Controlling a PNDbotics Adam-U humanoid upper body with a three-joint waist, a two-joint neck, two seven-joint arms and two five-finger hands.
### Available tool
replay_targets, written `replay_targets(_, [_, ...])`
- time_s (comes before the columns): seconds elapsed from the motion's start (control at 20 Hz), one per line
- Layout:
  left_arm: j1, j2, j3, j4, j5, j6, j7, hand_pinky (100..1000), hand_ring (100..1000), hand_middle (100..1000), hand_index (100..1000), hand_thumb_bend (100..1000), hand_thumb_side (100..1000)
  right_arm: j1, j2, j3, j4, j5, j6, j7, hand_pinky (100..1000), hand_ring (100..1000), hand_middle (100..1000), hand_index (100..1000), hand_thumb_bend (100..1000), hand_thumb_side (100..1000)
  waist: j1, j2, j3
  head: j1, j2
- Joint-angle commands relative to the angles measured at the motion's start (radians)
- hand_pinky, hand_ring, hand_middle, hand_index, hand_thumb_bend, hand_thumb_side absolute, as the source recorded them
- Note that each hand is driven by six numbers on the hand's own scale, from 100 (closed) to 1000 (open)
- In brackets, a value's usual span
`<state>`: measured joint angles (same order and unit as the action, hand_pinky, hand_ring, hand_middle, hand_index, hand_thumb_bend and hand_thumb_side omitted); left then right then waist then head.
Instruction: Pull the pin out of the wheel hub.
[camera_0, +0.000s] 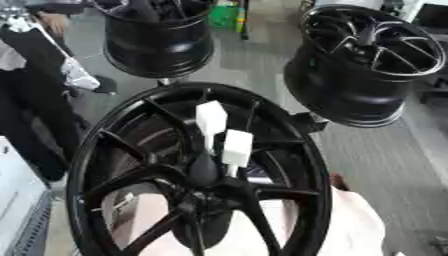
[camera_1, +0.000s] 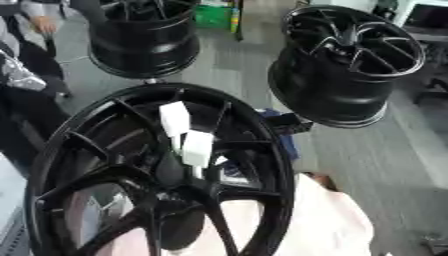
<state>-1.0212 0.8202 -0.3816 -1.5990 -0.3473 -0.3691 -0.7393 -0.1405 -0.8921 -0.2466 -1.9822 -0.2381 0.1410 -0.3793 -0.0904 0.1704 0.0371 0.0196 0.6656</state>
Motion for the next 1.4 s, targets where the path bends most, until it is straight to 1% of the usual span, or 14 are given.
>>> replay_targets(0.05, [-0.044,-0.01,-0.031,0.045,-0.029,-0.041,-0.06,892,904,796,901,620,230,-0.012,-0.019,-0.014,-0.018,0.0,0.002,-0.003,785,747,722,809,100,599,0.007,-0.009,-0.005,0.009,-0.018])
replay_targets(0.15, [-0.063,-0.029,-0.049,0.082,-0.044,-0.061,-0.09,891,902,794,897,639,224,-0.015,-0.016,-0.013,-0.018,-0.003,0.005,-0.003,784,744,718,806,100,591,0.01,-0.007,-0.008,0.013,-0.018])
replay_targets(0.25, [-0.081,-0.048,-0.062,0.121,-0.059,-0.082,-0.112,888,899,792,884,658,213,-0.018,-0.01,-0.012,-0.018,-0.008,0.008,-0.002,782,742,716,805,100,620,0.012,-0.004,-0.012,0.017,-0.018])
replay_targets(0.4, [-0.104,-0.083,-0.073,0.18,-0.085,-0.11,-0.13,883,895,792,875,659,189,-0.025,0.0,-0.012,-0.018,-0.014,0.011,-0.003,780,738,711,803,100,630,0.015,0.002,-0.02,0.025,-0.02])
replay_targets(0.5, [-0.115,-0.103,-0.079,0.215,-0.1,-0.125,-0.137,881,892,792,869,645,176,-0.027,0.006,-0.013,-0.018,-0.019,0.013,-0.006,779,736,709,801,100,618,0.016,0.007,-0.024,0.028,-0.019])
replay_targets(0.6, [-0.124,-0.123,-0.083,0.248,-0.113,-0.139,-0.139,880,892,787,871,619,156,-0.028,0.011,-0.013,-0.018,-0.021,0.014,-0.007,779,735,709,800,100,634,0.016,0.012,-0.028,0.032,-0.021])
replay_targets(0.75, [-0.133,-0.146,-0.093,0.286,-0.129,-0.16,-0.142,879,890,781,871,610,147,-0.031,0.021,-0.015,-0.018,-0.024,0.017,-0.008,777,733,706,798,100,646,0.018,0.019,-0.034,0.042,-0.022])
replay_targets(1.0, [-0.145,-0.17,-0.106,0.322,-0.139,-0.191,-0.159,879,888,777,876,624,135,-0.038,0.033,-0.016,-0.018,-0.032,0.023,-0.014,774,727,701,794,100,652,0.022,0.027,-0.043,0.055,-0.019])
replay_targets(1.15, [-0.148,-0.174,-0.123,0.337,-0.146,-0.204,-0.167,879,891,781,885,644,146,-0.04,0.038,-0.017,-0.016,-0.037,0.027,-0.017,772,723,698,792,100,654,0.026,0.03,-0.048,0.058,-0.016])
replay_targets(1.4, [-0.152,-0.172,-0.138,0.342,-0.128,-0.217,-0.168,879,896,784,890,639,162,-0.041,0.048,-0.018,-0.01,-0.045,0.034,-0.022,771,721,696,790,100,658,0.031,0.032,-0.051,0.059,-0.016])
